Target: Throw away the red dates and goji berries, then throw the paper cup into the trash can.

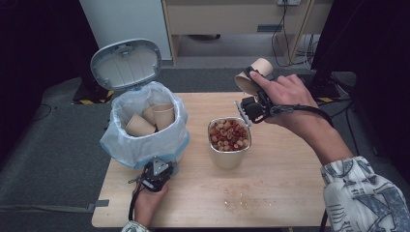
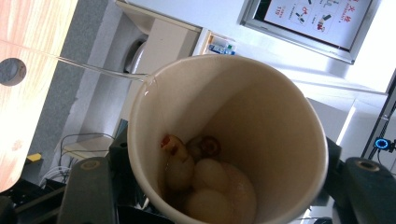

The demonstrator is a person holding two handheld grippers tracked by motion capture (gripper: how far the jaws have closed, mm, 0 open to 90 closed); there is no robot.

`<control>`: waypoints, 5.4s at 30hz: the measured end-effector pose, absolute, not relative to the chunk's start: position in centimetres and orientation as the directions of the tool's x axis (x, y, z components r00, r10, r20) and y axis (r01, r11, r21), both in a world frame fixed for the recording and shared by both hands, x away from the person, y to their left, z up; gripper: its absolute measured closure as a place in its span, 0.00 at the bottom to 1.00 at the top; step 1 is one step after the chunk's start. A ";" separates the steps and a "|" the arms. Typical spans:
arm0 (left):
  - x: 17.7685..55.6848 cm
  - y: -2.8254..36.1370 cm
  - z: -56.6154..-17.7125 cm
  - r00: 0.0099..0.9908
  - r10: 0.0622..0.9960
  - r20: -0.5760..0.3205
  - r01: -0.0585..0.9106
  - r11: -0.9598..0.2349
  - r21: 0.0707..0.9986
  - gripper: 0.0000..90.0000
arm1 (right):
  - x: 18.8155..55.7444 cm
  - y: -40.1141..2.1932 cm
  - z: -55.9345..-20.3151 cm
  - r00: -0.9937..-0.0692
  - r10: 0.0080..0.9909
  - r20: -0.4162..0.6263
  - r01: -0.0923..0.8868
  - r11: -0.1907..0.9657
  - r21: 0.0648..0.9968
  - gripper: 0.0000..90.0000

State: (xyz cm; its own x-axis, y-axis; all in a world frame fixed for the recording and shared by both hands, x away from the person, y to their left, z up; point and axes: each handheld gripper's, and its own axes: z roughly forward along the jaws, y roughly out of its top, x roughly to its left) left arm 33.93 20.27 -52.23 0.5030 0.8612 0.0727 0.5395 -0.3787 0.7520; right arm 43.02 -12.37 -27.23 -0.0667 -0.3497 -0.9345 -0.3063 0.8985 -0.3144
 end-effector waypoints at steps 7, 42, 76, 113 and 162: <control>33.9 20.3 -52.2 0.503 0.861 0.073 0.539 -0.379 0.752 0.96 | 43.1 -12.4 -27.2 -0.069 -0.341 -0.938 -0.309 0.901 -0.305 0.38; 33.9 20.3 -52.2 0.503 0.861 0.074 0.539 -0.379 0.752 0.96 | 43.3 -13.2 -28.7 -0.078 -0.382 -0.921 -0.291 0.892 -0.345 0.37; 33.9 20.3 -52.2 0.504 0.861 0.072 0.538 -0.378 0.753 0.96 | 44.6 -15.3 -28.6 -0.279 0.008 -0.960 -0.291 0.952 0.092 0.37; 33.9 20.2 -52.2 0.504 0.860 0.075 0.537 -0.380 0.753 0.96 | 46.4 -19.4 -28.7 -0.493 0.364 -0.790 -0.179 0.846 0.502 0.36; 33.9 20.1 -52.2 0.506 0.858 0.090 0.532 -0.393 0.750 0.96 | 48.2 -23.5 -27.8 -0.733 0.613 -0.294 0.052 0.482 0.875 0.35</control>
